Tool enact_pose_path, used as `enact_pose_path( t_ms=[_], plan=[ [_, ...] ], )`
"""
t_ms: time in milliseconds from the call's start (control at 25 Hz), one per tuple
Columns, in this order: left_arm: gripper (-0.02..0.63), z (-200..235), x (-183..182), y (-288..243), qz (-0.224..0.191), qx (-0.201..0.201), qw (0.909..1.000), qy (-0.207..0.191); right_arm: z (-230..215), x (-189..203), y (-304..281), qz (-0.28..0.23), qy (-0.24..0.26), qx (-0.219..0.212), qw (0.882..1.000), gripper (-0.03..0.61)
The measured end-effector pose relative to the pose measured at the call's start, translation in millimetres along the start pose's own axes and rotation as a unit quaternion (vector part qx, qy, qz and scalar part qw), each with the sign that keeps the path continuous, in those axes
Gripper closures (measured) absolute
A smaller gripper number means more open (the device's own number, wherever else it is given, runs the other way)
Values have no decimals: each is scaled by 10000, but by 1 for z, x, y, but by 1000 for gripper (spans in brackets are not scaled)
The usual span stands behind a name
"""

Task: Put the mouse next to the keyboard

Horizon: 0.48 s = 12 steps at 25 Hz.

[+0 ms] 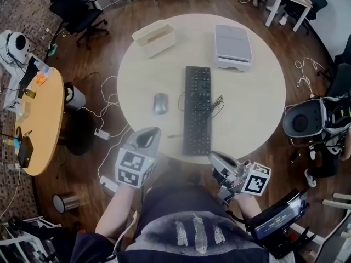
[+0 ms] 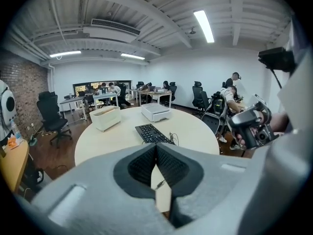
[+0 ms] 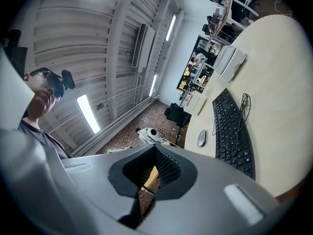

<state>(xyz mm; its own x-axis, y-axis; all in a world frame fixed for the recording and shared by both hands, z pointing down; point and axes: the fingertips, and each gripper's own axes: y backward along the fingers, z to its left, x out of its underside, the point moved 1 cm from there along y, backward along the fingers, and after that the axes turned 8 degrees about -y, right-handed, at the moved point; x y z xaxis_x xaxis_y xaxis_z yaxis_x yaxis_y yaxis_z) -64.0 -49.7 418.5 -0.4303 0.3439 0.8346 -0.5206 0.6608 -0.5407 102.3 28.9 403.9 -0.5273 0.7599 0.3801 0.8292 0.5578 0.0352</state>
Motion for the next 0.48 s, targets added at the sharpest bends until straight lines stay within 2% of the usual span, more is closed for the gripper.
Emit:
enact_pose_path(
  t_ms=[160,280,480],
  plan=[
    [614,18,9,-25,65,43,9998,184,-10,-14,-9,-95,40,201,9997,580],
    [614,35,12,-43,108,103,9997,177,-10,-22,-22,-147,63,310,9994,580],
    [614,61,19,-75,129,342,9990,269,-8,-30,-52,-37,358,597,9976,580]
  ],
)
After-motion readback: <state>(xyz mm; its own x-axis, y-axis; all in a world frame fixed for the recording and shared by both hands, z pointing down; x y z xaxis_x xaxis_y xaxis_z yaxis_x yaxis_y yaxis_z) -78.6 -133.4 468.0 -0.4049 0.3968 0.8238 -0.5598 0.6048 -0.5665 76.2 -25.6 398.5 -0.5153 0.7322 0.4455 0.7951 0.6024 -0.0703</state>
